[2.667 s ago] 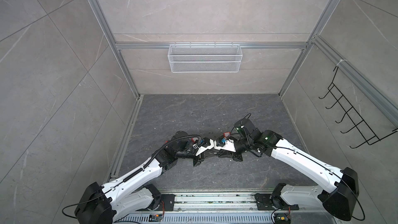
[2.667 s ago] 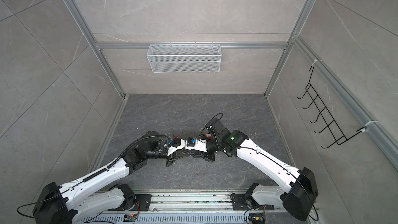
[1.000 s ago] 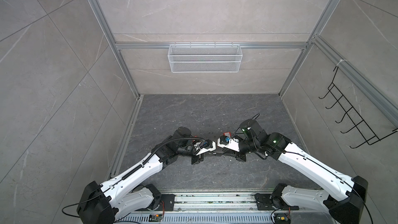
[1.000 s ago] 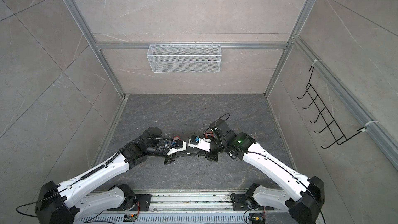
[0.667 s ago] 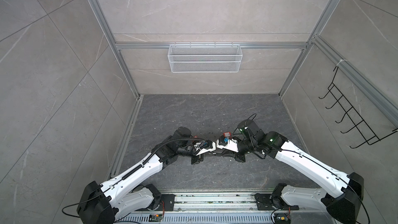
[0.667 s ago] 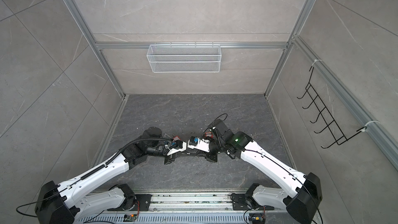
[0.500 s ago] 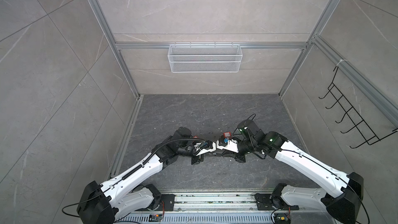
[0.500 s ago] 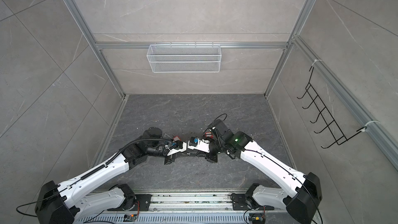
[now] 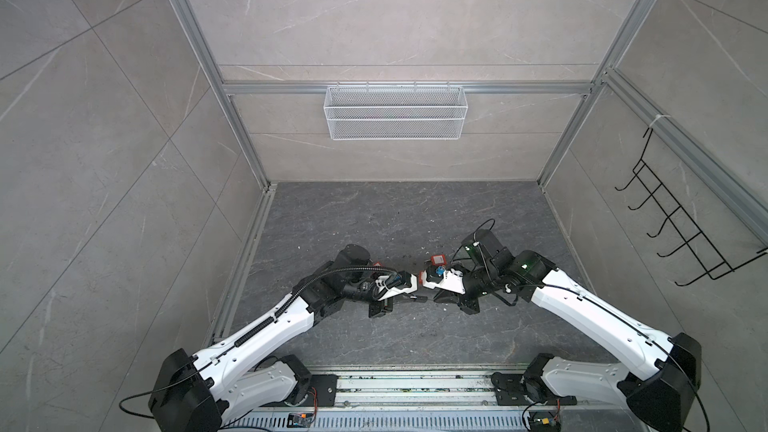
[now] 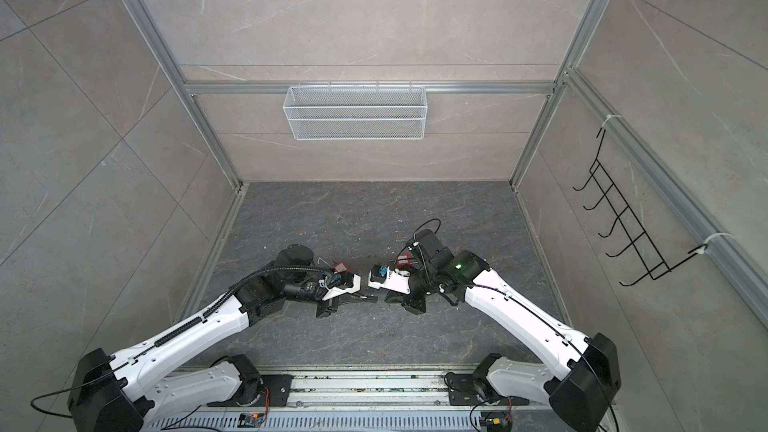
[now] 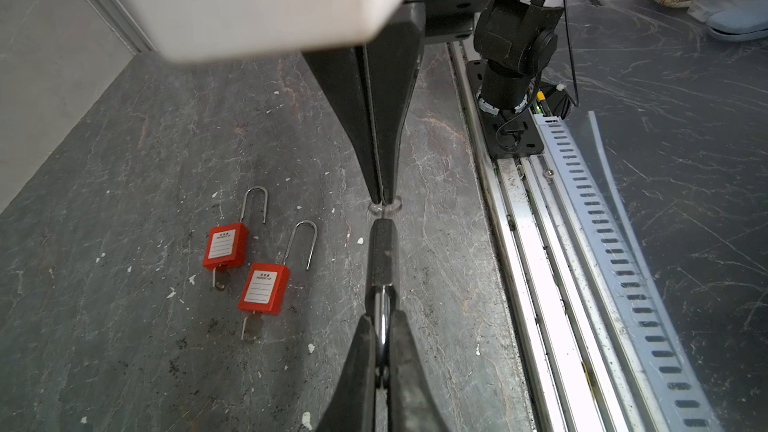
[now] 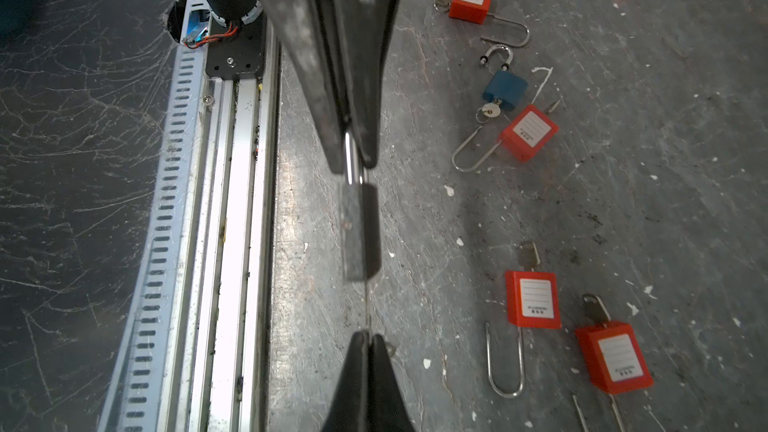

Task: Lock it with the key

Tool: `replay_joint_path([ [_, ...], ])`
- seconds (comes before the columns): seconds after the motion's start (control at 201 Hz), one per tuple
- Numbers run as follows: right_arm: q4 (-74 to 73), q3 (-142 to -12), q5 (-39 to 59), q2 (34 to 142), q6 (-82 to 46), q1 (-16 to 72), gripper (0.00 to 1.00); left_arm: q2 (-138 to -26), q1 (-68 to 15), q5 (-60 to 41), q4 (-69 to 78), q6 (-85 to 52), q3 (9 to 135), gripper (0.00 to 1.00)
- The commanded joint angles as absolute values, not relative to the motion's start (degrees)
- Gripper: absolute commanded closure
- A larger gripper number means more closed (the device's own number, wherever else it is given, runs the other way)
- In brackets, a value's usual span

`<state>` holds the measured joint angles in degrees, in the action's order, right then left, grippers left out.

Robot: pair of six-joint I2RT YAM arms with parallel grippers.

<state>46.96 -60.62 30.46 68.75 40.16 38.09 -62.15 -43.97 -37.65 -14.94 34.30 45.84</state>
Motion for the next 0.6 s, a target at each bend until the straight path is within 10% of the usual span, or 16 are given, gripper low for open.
replay_joint_path([
  [0.0, 50.44, -57.81, 31.28, 65.90, 43.42, 34.39, 1.00, -63.19, -44.08, -39.20, -16.30, 36.94, 49.90, 1.00],
  [0.598, 45.31, -56.00, 9.20, 56.14, 29.00, 8.94, 1.00, -100.03, -47.29, -42.63, -39.72, 44.75, 80.44, 1.00],
])
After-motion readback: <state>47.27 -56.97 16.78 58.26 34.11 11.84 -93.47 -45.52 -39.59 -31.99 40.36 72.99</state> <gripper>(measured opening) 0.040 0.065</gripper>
